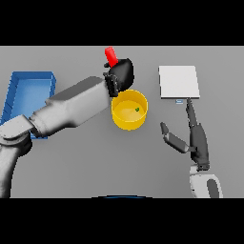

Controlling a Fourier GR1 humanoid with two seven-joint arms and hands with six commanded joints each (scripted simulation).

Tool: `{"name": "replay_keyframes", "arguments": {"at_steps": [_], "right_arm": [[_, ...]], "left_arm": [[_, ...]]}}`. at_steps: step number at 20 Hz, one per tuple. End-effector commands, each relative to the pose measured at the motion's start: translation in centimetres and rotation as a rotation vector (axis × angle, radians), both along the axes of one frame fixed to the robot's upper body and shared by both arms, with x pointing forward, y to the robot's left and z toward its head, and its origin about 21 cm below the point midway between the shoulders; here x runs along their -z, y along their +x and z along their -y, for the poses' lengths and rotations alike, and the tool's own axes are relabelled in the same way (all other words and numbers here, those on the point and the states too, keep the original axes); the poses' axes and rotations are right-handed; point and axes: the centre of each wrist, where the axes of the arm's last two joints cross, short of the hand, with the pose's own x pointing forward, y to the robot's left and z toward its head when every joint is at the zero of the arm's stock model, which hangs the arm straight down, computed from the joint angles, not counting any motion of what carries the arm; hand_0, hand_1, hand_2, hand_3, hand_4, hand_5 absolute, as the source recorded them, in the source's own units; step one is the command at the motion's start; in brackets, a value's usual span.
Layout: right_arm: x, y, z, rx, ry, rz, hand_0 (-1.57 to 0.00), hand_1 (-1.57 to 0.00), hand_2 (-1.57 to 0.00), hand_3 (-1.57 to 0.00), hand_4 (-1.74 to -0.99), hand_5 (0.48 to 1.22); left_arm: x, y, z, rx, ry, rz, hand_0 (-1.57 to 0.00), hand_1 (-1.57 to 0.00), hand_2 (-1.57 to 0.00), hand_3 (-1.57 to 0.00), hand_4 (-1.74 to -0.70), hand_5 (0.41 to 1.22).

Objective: Pick up the red beaker and tilt it to pour out 1 green nut into yellow bowl. Pick up the yellow bowl and place it on the metallic measuring scale.

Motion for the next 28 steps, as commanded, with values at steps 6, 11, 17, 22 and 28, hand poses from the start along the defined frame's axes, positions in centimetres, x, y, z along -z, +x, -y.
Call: {"name": "replay_keyframes", "arguments": {"at_steps": [6,11,17,22,28], "right_arm": [[0.1,0.1,-0.1,-0.001,-0.015,0.003,0.0,0.0,0.0,0.0,-1.209,0.592],[-0.2,0.5,-0.2,-0.012,0.013,0.001,0.0,0.0,0.0,0.0,-1.183,0.596],[0.1,0.9,-0.2,-0.03,0.055,-0.001,0.0,0.0,0.0,0.0,-1.199,0.594],[0.2,0.9,0.3,-0.05,0.045,0.022,0.0,0.0,0.0,0.0,-1.222,0.587],[0.3,1.0,0.9,-0.064,0.025,0.023,0.0,0.0,0.0,0.0,-1.217,0.599]], "left_arm": [[-4.5,1.3,0.4,0.019,-0.01,0.054,-1.57,-1.57,-1.57,-1.57,-1.73,1.221],[-12.6,3.8,-1.6,-0.046,-0.169,0.164,-1.57,-1.57,-1.48,-1.15,-1.7,1.221],[-19.0,6.7,-8.4,-0.397,-0.649,0.182,-1.57,-1.57,-1.55,-1.38,-1.73,1.221],[-18.5,7.9,-17.9,-0.66,-1.155,0.132,-1.57,-1.57,-1.56,-1.4,-1.74,1.221],[-13.7,6.7,-26.4,-0.89,-1.586,0.174,-1.57,-1.57,-1.57,-1.43,-1.74,1.221]]}}
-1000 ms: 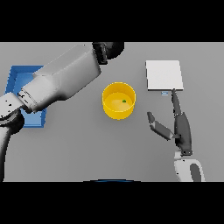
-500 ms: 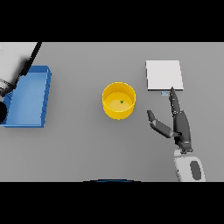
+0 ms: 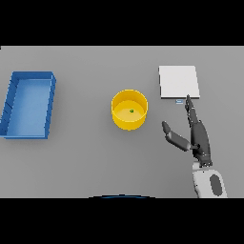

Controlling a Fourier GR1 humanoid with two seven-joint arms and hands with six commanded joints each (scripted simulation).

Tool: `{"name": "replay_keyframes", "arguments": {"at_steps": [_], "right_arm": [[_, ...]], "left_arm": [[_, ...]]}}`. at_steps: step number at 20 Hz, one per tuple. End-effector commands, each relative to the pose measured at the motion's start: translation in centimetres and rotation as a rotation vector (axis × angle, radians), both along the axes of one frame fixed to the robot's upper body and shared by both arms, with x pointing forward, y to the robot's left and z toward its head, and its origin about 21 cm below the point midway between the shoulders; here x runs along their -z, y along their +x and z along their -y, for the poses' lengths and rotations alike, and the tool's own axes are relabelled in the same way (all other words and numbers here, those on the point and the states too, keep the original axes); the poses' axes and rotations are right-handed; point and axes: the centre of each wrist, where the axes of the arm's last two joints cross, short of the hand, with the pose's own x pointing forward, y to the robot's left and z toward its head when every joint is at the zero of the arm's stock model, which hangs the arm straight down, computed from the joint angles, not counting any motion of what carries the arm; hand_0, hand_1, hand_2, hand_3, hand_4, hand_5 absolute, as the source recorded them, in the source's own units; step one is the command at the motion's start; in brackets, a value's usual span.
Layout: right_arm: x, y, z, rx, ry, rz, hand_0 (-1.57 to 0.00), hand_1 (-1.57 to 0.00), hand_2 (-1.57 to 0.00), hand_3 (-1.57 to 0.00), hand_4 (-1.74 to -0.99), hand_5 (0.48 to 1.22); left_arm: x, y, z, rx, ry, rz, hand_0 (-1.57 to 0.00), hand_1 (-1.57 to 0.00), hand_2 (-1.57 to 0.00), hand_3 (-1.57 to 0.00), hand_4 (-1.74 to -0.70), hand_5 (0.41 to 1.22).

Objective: Pick up the red beaker and tilt it to pour out 1 green nut into yellow bowl. Pick up the yellow bowl and place it on the metallic measuring scale.

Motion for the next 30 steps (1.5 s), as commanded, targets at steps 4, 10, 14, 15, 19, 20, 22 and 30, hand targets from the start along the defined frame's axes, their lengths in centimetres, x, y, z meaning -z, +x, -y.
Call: {"name": "replay_keyframes", "arguments": {"at_steps": [4,10,14,15,19,20,22,30], "right_arm": [[0.1,0.0,0.0,-0.018,-0.038,0.005,0.0,0.0,0.0,0.0,-1.21,0.631],[0.0,-0.1,-0.3,-0.02,-0.057,-0.017,0.0,0.0,0.0,0.0,-1.215,0.664],[-0.3,-0.1,-0.5,-0.021,-0.059,0.0,0.0,0.0,0.0,0.0,-1.216,0.664],[-0.2,-0.1,-0.1,-0.024,-0.052,-0.003,0.0,0.0,0.0,0.0,-1.217,0.666],[-0.1,-0.2,-0.4,-0.018,-0.066,-0.012,0.0,0.0,0.0,0.0,-1.203,0.663],[-0.1,-0.3,-0.4,-0.024,-0.056,-0.01,0.0,0.0,0.0,0.0,-1.205,0.664],[-0.2,-0.2,-0.1,-0.022,-0.06,0.002,0.0,0.0,0.0,0.0,-1.197,0.664],[0.0,-0.8,-0.3,-0.026,-0.054,-0.006,0.0,0.0,0.0,0.0,-1.187,0.667]], "left_arm": [[4.4,-2.2,-2.7,-0.158,-0.182,0.018,-1.57,-1.57,-1.57,-1.46,-1.74,1.221],[11.2,-7.7,-3.4,-0.268,-0.302,-0.026,-1.57,-1.57,-1.57,-1.45,-1.74,1.221],[14.1,-10.2,-3.4,-0.323,-0.356,-0.053,-1.57,-1.57,-1.57,-1.49,-1.74,1.221],[14.3,-10.5,-3.2,-0.334,-0.358,-0.056,-1.57,-1.57,-1.57,-1.51,-1.74,1.221],[15.7,-11.4,-2.8,-0.365,-0.365,-0.088,-1.57,-1.57,-1.57,-1.55,-1.74,1.039],[16.1,-11.6,-2.7,-0.367,-0.349,-0.102,-1.57,-1.57,-1.57,-1.55,-1.74,0.967],[15.7,-12.0,-2.8,-0.345,-0.319,-0.151,-1.57,-1.57,-1.57,-1.5,-1.53,0.865],[14.2,-12.8,-3.6,-0.211,-0.325,-0.381,-0.38,-0.31,-0.31,-0.3,-0.85,0.698]]}}
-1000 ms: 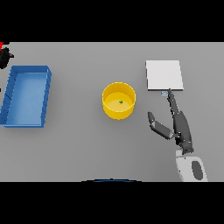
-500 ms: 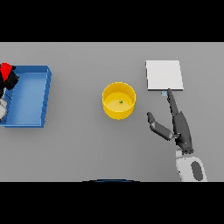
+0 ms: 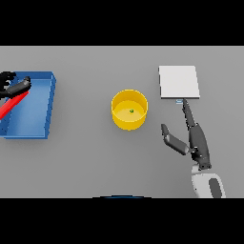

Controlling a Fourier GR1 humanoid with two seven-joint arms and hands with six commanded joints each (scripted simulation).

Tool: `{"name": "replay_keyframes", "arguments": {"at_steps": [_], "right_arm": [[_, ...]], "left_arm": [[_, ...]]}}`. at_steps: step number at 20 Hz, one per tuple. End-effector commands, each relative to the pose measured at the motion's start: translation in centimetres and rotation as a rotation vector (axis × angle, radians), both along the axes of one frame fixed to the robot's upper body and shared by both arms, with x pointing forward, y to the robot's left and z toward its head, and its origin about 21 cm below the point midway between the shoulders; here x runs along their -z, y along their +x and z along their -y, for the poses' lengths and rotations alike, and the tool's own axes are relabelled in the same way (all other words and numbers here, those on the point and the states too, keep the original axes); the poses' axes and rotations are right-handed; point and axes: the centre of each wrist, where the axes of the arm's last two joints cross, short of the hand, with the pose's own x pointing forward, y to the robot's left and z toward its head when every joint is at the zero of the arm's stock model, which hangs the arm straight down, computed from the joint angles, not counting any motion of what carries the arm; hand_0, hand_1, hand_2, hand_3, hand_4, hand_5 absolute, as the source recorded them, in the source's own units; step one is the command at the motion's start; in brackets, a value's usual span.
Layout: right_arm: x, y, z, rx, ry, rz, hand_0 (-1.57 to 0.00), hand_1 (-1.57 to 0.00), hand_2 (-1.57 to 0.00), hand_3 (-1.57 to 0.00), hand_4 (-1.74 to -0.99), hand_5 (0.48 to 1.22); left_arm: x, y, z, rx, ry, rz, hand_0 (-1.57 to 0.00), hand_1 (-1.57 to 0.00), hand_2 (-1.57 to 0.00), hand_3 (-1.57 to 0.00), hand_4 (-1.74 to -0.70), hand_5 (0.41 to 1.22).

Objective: Pick up the red beaker and tilt it to pour out 1 green nut into yellow bowl. Pick up the yellow bowl and place it on the metallic measuring scale.

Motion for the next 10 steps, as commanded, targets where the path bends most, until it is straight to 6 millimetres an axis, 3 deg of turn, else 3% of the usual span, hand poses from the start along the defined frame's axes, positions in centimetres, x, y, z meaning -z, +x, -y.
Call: {"name": "replay_keyframes", "arguments": {"at_steps": [1,5,10], "right_arm": [[0.2,-0.3,0.0,-0.007,-0.002,-0.002,0.0,0.0,0.0,0.0,-1.189,0.666],[-0.1,0.0,-0.7,0.007,-0.014,-0.016,0.0,0.0,0.0,0.0,-1.193,0.66],[-0.8,1.0,-0.5,-0.032,-0.094,-0.018,0.0,0.0,0.0,0.0,-1.175,0.677]], "left_arm": [[0.2,-0.2,-0.4,0.006,-0.013,-0.008,-0.3,-0.25,-0.25,-0.24,-0.83,0.688],[0.3,0.2,0.0,0.012,-0.023,0.032,-0.12,-0.1,-0.1,-0.1,-0.79,0.674],[-0.2,0.9,0.1,0.025,-0.05,0.103,-0.04,-0.03,-0.03,-0.03,-0.78,0.674]]}}
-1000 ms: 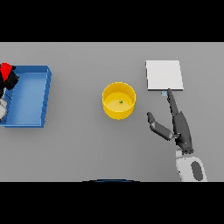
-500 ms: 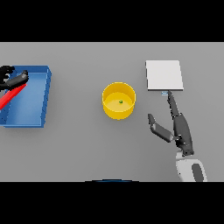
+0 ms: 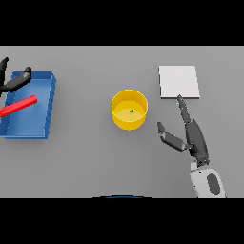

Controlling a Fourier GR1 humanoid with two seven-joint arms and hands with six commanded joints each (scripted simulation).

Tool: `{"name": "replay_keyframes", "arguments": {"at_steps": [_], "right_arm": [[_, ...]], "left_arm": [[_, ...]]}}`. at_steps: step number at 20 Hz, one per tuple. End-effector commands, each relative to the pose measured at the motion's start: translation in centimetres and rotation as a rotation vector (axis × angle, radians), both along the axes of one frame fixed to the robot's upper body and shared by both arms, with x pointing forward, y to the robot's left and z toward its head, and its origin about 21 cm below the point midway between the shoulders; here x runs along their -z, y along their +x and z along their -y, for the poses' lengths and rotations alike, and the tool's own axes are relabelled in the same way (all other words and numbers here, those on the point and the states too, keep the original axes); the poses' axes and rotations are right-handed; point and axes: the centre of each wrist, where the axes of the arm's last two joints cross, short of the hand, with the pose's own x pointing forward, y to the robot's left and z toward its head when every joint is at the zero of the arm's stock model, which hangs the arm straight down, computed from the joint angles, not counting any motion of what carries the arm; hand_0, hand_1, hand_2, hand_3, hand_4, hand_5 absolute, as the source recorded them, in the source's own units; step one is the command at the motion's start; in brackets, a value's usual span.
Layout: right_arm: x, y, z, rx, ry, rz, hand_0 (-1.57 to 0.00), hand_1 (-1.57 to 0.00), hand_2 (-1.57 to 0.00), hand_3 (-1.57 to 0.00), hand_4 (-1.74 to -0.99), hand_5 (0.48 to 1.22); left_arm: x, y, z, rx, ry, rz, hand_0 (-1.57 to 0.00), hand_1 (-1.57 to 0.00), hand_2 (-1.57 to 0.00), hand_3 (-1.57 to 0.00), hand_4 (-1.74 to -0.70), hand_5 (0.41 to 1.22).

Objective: Pick up the red beaker and tilt it to pour out 1 green nut into yellow bowl. Pick up the yellow bowl and place it on the metallic measuring scale.

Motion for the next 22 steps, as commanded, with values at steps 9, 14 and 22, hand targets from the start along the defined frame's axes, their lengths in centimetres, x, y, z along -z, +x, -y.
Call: {"name": "replay_keyframes", "arguments": {"at_steps": [9,14,22], "right_arm": [[-3.9,4.6,-0.8,-0.304,-0.465,0.043,0.0,0.0,0.0,0.0,-1.282,0.677],[-5.6,6.8,-2.7,-0.502,-0.743,0.105,0.0,0.0,0.0,0.0,-1.27,0.664],[-6.5,10.0,-5.1,-0.698,-0.918,0.085,0.0,0.0,0.0,0.0,-1.269,0.683]], "left_arm": [[0.3,-0.2,0.3,0.007,-0.018,-0.006,0.0,0.0,0.0,0.0,-0.79,0.709],[0.5,-0.2,0.2,0.006,-0.017,-0.011,0.0,0.0,0.0,0.0,-0.79,0.719],[0.7,-0.1,0.6,0.015,-0.011,-0.007,0.0,0.0,0.0,0.0,-0.8,0.717]]}}
